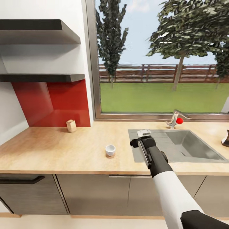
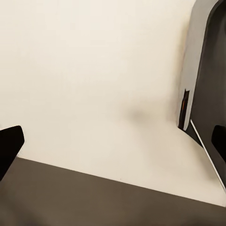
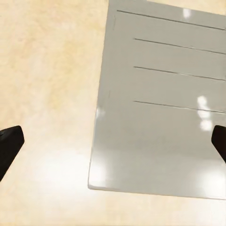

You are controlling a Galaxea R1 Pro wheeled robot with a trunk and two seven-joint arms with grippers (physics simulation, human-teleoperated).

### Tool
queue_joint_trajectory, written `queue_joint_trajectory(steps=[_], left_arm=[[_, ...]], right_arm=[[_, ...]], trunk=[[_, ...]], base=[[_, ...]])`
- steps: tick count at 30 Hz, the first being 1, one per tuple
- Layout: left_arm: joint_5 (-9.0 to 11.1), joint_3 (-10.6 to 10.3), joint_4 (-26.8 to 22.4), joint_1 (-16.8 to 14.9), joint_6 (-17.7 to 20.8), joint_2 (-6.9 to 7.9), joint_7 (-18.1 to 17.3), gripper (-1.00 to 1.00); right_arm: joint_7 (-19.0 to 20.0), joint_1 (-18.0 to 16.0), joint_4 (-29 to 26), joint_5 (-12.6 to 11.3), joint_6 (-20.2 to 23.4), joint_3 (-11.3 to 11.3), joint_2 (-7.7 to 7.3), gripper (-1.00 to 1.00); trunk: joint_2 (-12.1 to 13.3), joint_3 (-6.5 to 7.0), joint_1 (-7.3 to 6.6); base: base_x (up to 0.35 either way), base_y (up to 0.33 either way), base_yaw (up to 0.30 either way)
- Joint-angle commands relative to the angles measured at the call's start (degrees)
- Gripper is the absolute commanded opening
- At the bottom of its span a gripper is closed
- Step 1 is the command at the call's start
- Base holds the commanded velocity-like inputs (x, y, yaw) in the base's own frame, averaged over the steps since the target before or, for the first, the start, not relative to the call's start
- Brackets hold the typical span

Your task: Set up a coffee station on the kitchen countertop: keep the coffee maker on the countertop, move the bottle of coffee from the kitchen shelf to the counter next to the coffee maker, place a paper coffee filter on top of the coffee maker, put the saucer next to the coffee maker with the coffee cup on the saucer, and place the electric kettle next to the coffee maker.

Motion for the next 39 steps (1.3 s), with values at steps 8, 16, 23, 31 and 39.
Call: queue_joint_trajectory(steps=[8, 16, 23, 31, 39], left_arm=[[0.6, -0.6, 0.0, -0.1, 0.2, 0.01, 0.1, 1.00], [0.5, -0.6, 0.0, 0.0, 0.2, -0.07, 0.0, 1.00], [0.5, -0.6, 0.1, 0.0, 0.2, -0.01, 0.0, 1.00], [0.5, -0.5, 0.1, 0.0, 0.2, 0.01, 0.0, 1.00], [0.5, -0.6, 0.0, 0.0, 0.1, 0.01, 0.1, 1.00]], right_arm=[[-0.1, -0.1, 0.4, 0.1, 0.4, 0.0, 0.01, 1.00], [-0.1, -0.1, 5.9, 0.0, 0.4, 0.0, 0.01, 1.00], [0.0, -0.1, 6.8, 0.0, 0.4, 0.0, 0.01, 1.00], [0.0, -0.1, 7.0, 0.0, 0.4, -0.1, 0.01, 1.00], [0.0, -0.1, 7.0, 0.0, 0.4, -0.1, 0.01, 1.00]], trunk=[[-0.1, -0.11, 0.05], [-0.1, -0.11, 0.05], [-0.1, -0.11, 0.05], [-0.1, -0.11, 0.05], [-0.1, -0.11, 0.05]], base=[[0.243, 0.118, 0.000], [0.023, 0.028, 0.000], [0.001, 0.231, 0.000], [0.104, 0.140, 0.000], [0.176, 0.161, 0.000]])
